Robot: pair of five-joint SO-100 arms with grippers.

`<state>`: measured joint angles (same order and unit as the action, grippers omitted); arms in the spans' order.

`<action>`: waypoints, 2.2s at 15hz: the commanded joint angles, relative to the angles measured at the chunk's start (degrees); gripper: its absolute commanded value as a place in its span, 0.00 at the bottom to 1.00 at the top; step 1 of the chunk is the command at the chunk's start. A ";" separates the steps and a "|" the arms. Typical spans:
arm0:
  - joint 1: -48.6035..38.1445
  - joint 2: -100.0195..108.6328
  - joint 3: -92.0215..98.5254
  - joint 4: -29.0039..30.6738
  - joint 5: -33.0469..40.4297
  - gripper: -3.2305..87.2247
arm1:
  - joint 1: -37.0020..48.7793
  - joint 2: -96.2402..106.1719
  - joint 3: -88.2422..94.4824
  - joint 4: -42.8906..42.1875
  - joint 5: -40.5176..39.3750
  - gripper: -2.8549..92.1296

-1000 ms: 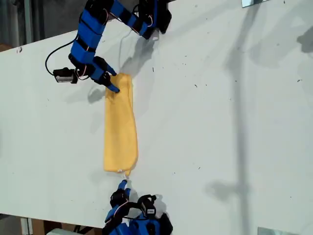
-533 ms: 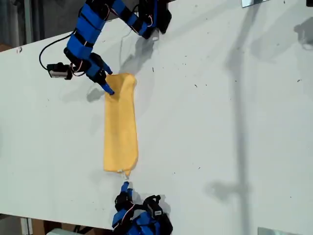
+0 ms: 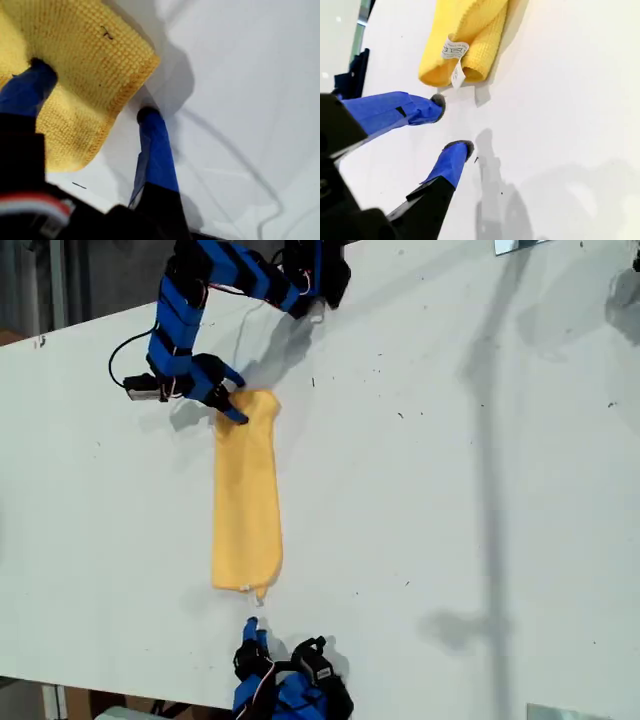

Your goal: Grasp corners of a square towel and fold twice.

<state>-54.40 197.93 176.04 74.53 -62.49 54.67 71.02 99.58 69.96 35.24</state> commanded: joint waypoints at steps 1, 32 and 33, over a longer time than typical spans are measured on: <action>-0.97 0.79 -0.35 0.35 -1.05 0.17 | 1.85 -0.44 0.35 -0.44 -0.09 0.03; -1.58 0.79 -0.09 0.00 0.53 0.17 | -26.10 -12.30 -48.69 -12.39 -0.26 0.07; -1.58 0.79 -0.09 0.00 0.53 0.17 | -26.37 -13.18 -48.87 -12.39 0.70 0.20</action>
<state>-55.02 198.19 176.22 74.53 -62.58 29.18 56.87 55.20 58.54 35.68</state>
